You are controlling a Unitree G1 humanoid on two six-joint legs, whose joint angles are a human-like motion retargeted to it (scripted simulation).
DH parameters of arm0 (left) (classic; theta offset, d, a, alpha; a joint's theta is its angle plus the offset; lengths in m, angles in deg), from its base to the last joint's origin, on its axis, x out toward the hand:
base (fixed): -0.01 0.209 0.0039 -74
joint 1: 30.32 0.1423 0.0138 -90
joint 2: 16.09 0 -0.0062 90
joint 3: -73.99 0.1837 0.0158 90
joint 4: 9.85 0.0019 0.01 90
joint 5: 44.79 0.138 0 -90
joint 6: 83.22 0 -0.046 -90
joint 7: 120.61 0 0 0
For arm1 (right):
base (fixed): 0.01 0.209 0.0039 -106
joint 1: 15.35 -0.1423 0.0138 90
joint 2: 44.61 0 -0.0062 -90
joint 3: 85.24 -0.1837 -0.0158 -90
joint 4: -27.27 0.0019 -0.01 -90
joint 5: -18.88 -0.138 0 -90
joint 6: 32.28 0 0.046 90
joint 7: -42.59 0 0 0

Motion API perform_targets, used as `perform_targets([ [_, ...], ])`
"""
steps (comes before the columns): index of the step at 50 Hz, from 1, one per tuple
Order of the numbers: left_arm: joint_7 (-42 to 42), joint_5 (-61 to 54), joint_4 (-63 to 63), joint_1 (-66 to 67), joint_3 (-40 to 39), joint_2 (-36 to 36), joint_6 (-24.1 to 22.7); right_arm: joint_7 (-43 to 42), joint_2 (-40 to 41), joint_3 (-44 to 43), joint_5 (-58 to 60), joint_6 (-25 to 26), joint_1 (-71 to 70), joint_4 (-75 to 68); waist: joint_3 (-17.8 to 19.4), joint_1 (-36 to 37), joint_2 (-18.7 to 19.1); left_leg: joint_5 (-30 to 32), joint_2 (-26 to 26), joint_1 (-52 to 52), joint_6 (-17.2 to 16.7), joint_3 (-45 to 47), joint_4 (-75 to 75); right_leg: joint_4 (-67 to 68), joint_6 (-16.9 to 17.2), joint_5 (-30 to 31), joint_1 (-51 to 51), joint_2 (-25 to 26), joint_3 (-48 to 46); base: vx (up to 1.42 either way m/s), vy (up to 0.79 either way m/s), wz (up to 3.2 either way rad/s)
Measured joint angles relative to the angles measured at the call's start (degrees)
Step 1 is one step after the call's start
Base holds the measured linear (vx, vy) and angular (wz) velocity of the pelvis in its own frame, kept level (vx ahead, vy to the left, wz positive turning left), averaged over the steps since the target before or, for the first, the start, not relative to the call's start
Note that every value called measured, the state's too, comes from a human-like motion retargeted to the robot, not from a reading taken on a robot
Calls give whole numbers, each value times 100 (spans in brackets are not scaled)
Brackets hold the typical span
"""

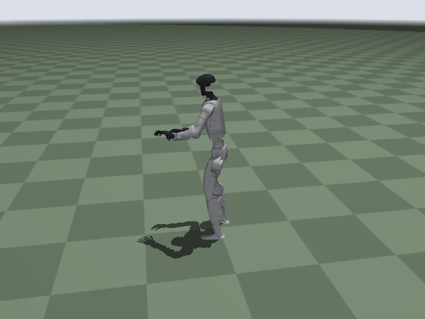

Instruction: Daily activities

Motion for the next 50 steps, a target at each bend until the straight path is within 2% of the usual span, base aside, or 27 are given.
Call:
perform_targets([
  [13, -235, -59, -482, 177, -81, -2, -117, 149, 95, -187, -253, 56, 21, -44, 84, 109, 14, -3, 18, -77, 4, -34, 59, -98, 1, 21, 3, 20, -45, 0, 0, 0],
  [30, -115, -426, -1861, 1083, -864, -240, -223, 115, 24, -465, -447, 92, 203, -156, 216, 445, 62, -58, 44, -216, 0, -124, 235, -293, 29, 29, 67, 44, -173, 0, 0, 0],
  [50, 185, -274, -1956, 1038, -773, -277, -139, -322, -104, -510, -204, 124, -5, -993, 338, 732, 138, -84, 34, -271, 49, -151, 450, -354, 36, -2, 130, 23, -213, 0, 0, 0],
])
